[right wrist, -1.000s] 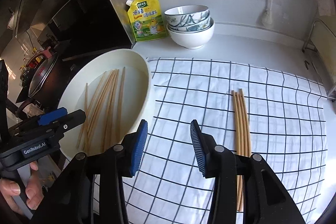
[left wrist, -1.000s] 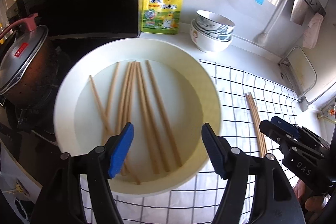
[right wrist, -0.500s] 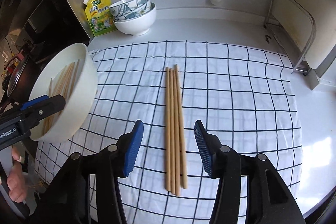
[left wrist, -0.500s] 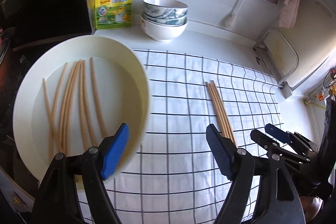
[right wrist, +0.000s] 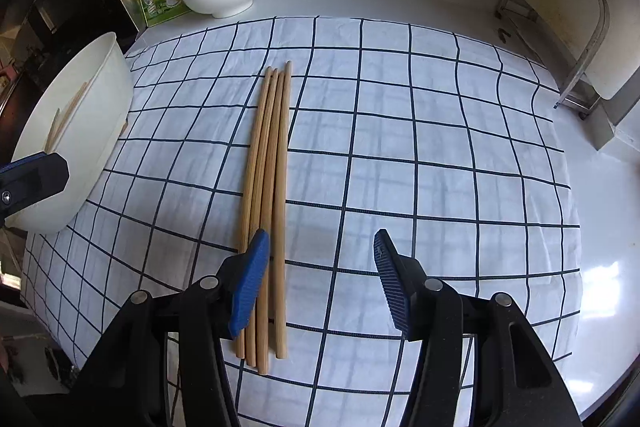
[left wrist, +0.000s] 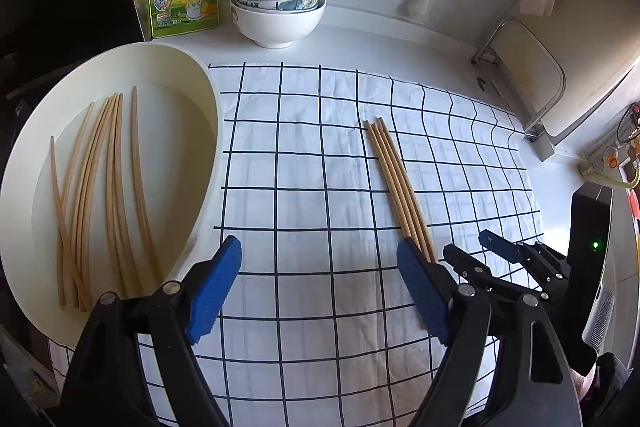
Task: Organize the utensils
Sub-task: 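Move both open tools back over the chopstick bundle, then lower both tools to the bundle and separate single chopsticks from it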
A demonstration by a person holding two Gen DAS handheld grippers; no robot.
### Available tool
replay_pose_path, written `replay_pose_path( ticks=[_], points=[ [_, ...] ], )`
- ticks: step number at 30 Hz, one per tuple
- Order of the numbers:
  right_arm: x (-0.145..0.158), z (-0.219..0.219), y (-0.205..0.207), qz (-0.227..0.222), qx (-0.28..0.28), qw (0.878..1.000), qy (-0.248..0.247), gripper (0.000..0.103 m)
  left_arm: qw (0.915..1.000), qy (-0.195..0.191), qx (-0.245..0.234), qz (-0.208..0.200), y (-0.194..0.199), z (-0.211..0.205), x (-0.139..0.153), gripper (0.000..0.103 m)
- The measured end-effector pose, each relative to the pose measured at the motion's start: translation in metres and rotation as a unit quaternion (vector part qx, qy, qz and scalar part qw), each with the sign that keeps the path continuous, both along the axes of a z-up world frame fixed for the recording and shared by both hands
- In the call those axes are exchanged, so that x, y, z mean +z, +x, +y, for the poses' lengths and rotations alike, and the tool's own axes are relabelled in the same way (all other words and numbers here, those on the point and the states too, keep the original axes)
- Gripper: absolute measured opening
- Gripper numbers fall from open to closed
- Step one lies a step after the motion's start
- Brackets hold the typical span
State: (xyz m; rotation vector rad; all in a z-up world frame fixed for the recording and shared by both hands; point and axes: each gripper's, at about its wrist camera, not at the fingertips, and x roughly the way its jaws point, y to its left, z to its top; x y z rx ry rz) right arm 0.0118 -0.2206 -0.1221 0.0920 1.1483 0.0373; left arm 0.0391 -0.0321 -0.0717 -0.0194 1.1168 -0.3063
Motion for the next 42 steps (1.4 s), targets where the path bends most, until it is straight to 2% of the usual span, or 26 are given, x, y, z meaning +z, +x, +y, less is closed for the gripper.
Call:
replay_pose_path(
  ticks=[12,24,30,34,42],
  points=[
    [-0.015,0.003,0.005,0.004,0.015,1.0,-0.005,0.052,0.9998,0.013,-0.003,0.014,-0.003,-0.01,-0.015,0.079],
    [-0.019,-0.022,0.005,-0.003,-0.002,1.0,-0.002,0.052,0.9994,0.006,-0.022,0.024,-0.002,-0.042,-0.028,0.079],
    [-0.021,-0.044,0.005,-0.009,-0.018,1.0,-0.01,0.052,0.9987,0.006,-0.037,0.035,0.002,-0.06,-0.044,0.079],
    [-0.015,-0.055,-0.001,-0.018,-0.02,1.0,0.005,0.052,0.9982,0.012,-0.039,0.043,0.004,-0.069,-0.057,0.079],
    [-0.01,-0.064,-0.013,-0.029,-0.032,0.999,0.013,0.052,0.9972,0.038,-0.04,0.05,0.005,-0.079,-0.079,0.079]
  ],
)
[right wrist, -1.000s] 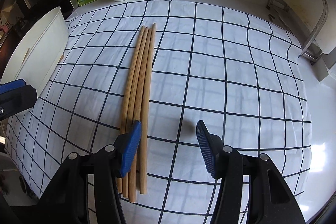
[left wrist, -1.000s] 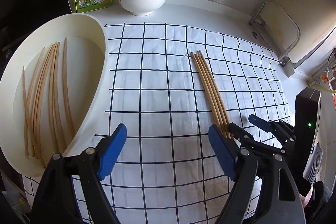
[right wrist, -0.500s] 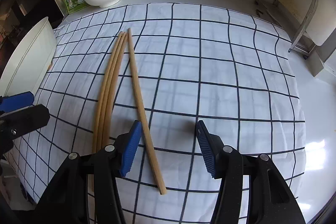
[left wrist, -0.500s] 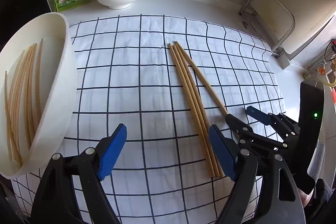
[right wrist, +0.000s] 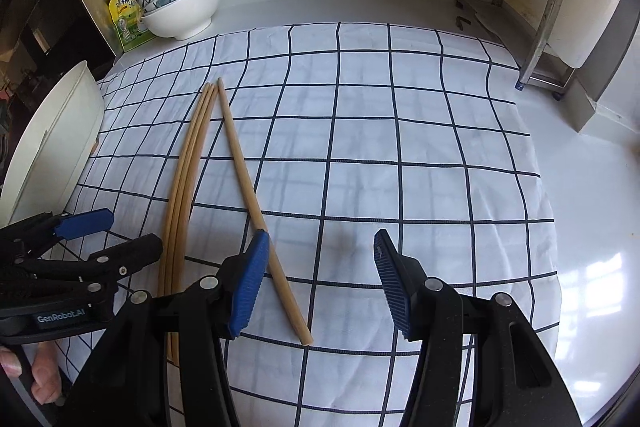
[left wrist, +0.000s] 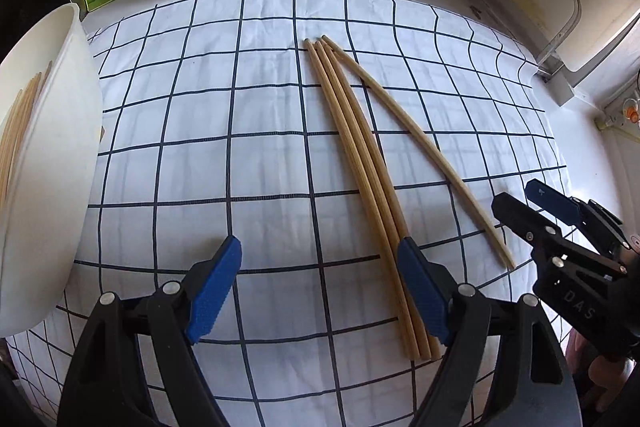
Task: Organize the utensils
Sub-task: 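Lower both tools to the bundle and separate single chopsticks from it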
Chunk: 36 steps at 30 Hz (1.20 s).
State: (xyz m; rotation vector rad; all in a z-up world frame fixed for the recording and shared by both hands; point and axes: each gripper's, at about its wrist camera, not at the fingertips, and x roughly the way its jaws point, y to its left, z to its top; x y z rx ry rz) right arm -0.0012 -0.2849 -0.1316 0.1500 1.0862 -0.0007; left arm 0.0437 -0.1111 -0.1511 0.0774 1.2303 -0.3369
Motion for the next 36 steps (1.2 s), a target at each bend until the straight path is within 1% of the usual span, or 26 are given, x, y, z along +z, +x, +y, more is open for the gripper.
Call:
replay_pose_path(
  ticks=[8,9,11,13,21,24,28,34,35,36],
  points=[
    [0.003,-0.004,-0.004,-0.007,-0.007,1.0,0.002,0.052,0.9993,0.032,0.002,-0.018,-0.005,-0.008,-0.003,0.08],
    [0.003,-0.004,-0.004,-0.008,-0.006,1.0,0.002,0.052,0.9991,0.037,0.002,-0.02,-0.006,-0.008,-0.003,0.079],
    [0.004,-0.003,-0.005,-0.008,-0.005,1.0,0.001,0.052,0.9983,0.054,0.003,-0.02,-0.005,-0.009,-0.005,0.075],
    [0.004,-0.003,-0.004,-0.009,-0.003,1.0,0.001,0.052,0.9978,0.063,0.003,-0.023,-0.005,-0.01,-0.006,0.075],
    [0.002,0.009,0.002,-0.009,0.02,1.0,0.001,0.052,0.9968,0.072,0.027,-0.025,-0.008,0.015,-0.004,0.074],
    [-0.002,0.014,0.008,-0.005,0.033,0.999,-0.002,0.052,0.9968,0.066,0.035,-0.028,-0.007,0.022,-0.001,0.074],
    [-0.008,0.022,0.02,-0.001,0.049,0.999,-0.01,0.052,0.9967,0.061,0.037,-0.039,0.0,0.016,0.001,0.075],
    [-0.017,0.034,0.032,0.0,0.071,0.997,-0.039,0.052,0.9965,0.06,0.034,-0.047,0.014,0.004,-0.002,0.076],
    [-0.017,0.035,0.032,-0.005,0.073,0.996,-0.045,0.052,0.9964,0.061,0.033,-0.048,0.016,0.002,-0.003,0.076],
    [-0.017,0.036,0.033,-0.008,0.076,0.996,-0.047,0.05,0.9964,0.062,0.032,-0.048,0.017,0.0,-0.005,0.073]
  ],
)
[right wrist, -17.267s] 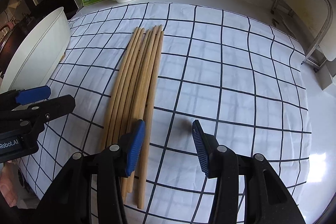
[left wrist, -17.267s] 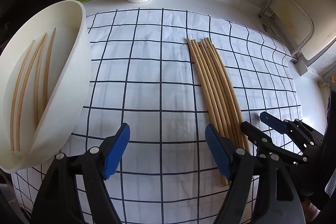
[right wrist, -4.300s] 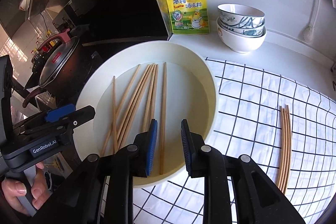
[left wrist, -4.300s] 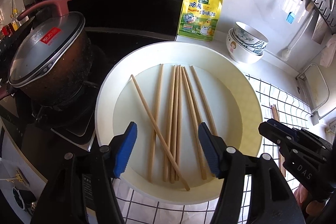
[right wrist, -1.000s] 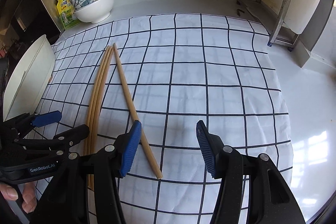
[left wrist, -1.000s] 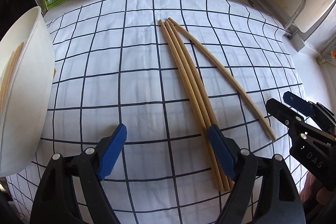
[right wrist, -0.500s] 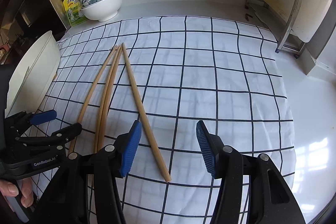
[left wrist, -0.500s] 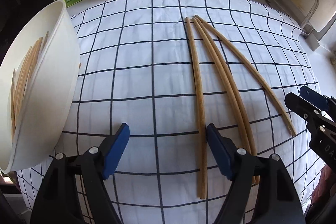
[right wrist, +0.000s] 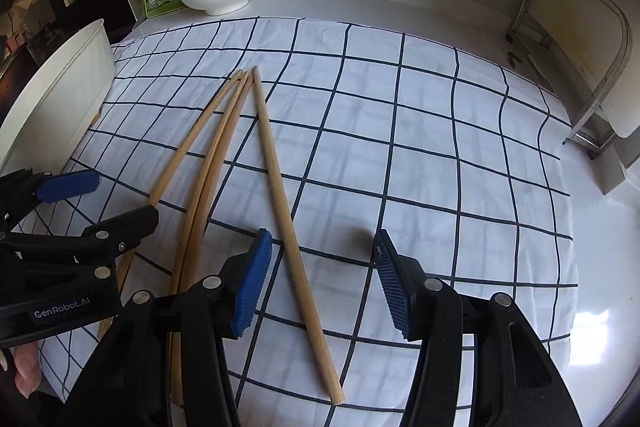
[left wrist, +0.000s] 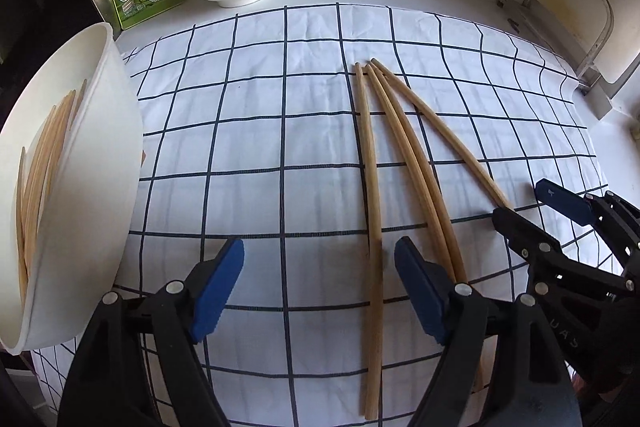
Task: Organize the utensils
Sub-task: 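Lower both tools to the bundle and separate single chopsticks from it, then close the left tool on one chopstick while the right tool grasps another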
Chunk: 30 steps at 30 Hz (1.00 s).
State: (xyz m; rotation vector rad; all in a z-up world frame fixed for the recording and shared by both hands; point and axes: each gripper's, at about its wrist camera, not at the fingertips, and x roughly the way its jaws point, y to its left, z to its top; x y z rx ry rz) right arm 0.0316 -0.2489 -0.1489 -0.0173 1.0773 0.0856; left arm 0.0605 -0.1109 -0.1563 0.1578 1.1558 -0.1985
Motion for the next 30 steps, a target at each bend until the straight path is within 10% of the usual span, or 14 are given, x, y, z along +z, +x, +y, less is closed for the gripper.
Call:
replay_pose_path(
  ticks=[5,9,30],
  points=[
    [0.001,0.007,0.001,-0.009,0.015,1.0,-0.002,0.034,1.0,-0.007,-0.001,0.0,0.002,-0.002,0.002,0.048],
    [0.002,0.018,0.003,-0.005,0.043,0.999,-0.011,0.006,0.9998,-0.015,-0.016,0.005,0.002,-0.007,0.006,0.007],
    [0.097,-0.005,-0.042,-0.055,-0.059,0.993,0.084,0.006,0.9955,-0.059,-0.064,-0.037,-0.002,0.016,0.101,0.007]
  ],
)
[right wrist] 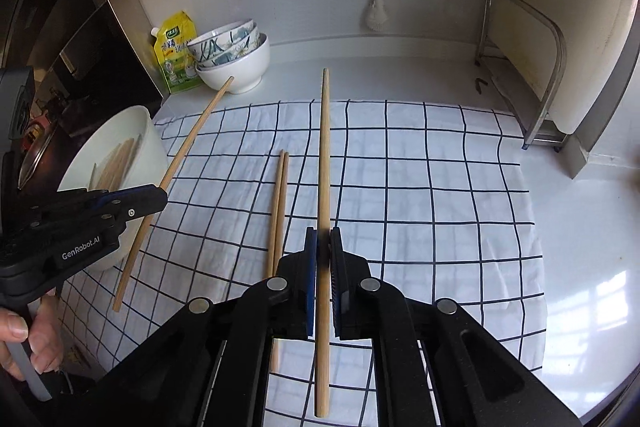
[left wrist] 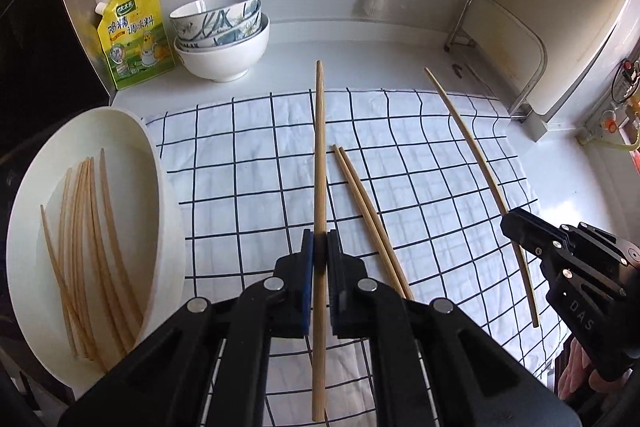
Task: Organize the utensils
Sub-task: 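Close the left tool on one chopstick while the right tool grasps another, then carry both held chopsticks over the cream-white basin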
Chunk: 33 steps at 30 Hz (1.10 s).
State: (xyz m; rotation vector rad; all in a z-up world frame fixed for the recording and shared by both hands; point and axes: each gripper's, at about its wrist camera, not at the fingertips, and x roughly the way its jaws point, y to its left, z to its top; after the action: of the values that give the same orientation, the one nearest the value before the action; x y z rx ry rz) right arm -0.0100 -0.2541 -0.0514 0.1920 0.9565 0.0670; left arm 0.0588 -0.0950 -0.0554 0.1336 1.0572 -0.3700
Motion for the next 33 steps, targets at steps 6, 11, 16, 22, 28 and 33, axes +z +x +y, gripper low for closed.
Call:
replay_pose_path(
  ticks=[6,11,16,22,28,33],
  points=[
    [0.024,0.014,0.0,-0.023,0.007,1.0,0.001,0.006,0.9998,-0.006,-0.003,-0.021,0.001,0.013,0.021,0.007],
    [0.037,0.024,0.004,-0.038,0.021,0.999,0.01,0.006,0.9999,-0.005,0.001,-0.016,0.002,0.026,0.022,0.007],
    [0.046,0.043,0.016,-0.035,0.032,0.999,-0.006,0.006,0.9994,-0.026,0.013,-0.018,0.004,0.052,0.029,0.007],
    [0.053,0.073,0.029,-0.041,0.05,0.998,0.006,0.006,0.9981,-0.03,0.033,-0.043,0.002,0.095,0.045,0.007],
    [0.053,0.119,0.049,-0.042,0.091,0.995,0.026,0.006,0.9953,-0.033,0.073,-0.054,0.002,0.146,0.054,0.007],
    [0.049,0.175,0.065,-0.035,0.146,0.988,0.03,0.006,0.9926,-0.023,0.107,-0.052,0.002,0.194,0.049,0.007]
  ],
)
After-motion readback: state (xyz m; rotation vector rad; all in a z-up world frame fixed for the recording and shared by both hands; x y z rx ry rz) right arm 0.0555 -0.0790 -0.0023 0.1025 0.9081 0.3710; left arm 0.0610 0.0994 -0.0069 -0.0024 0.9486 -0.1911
